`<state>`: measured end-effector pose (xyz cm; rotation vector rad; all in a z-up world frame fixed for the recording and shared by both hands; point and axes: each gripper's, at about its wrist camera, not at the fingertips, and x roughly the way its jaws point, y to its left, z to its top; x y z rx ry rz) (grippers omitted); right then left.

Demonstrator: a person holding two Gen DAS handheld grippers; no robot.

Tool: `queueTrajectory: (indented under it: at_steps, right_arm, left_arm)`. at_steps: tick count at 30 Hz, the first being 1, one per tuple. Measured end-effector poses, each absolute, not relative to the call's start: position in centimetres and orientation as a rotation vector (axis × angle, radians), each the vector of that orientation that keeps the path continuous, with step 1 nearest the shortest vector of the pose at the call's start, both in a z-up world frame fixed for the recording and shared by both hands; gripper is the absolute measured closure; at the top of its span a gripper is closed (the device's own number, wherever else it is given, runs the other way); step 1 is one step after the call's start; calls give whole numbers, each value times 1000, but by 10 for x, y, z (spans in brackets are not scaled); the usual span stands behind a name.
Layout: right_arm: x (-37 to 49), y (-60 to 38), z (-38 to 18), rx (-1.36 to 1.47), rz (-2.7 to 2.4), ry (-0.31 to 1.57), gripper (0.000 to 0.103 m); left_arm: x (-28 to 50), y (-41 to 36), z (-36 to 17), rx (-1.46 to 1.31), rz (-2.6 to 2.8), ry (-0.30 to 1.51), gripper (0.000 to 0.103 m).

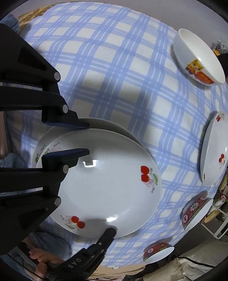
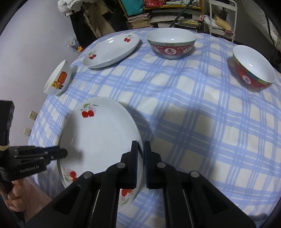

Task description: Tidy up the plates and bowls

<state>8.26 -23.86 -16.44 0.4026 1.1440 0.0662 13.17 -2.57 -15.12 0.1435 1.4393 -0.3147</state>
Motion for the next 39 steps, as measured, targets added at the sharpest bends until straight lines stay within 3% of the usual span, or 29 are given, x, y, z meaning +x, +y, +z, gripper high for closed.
queueTrajectory:
  at_steps: [25,39]
  right_arm:
    - [83,-227,-176,384,90,1196,95]
    - [80,-242,-141,322,0,1031,94]
  left_arm:
    - [125,-14,-152,224,-168,1411,81]
    - [132,-9,-123,205,-102,1306,78]
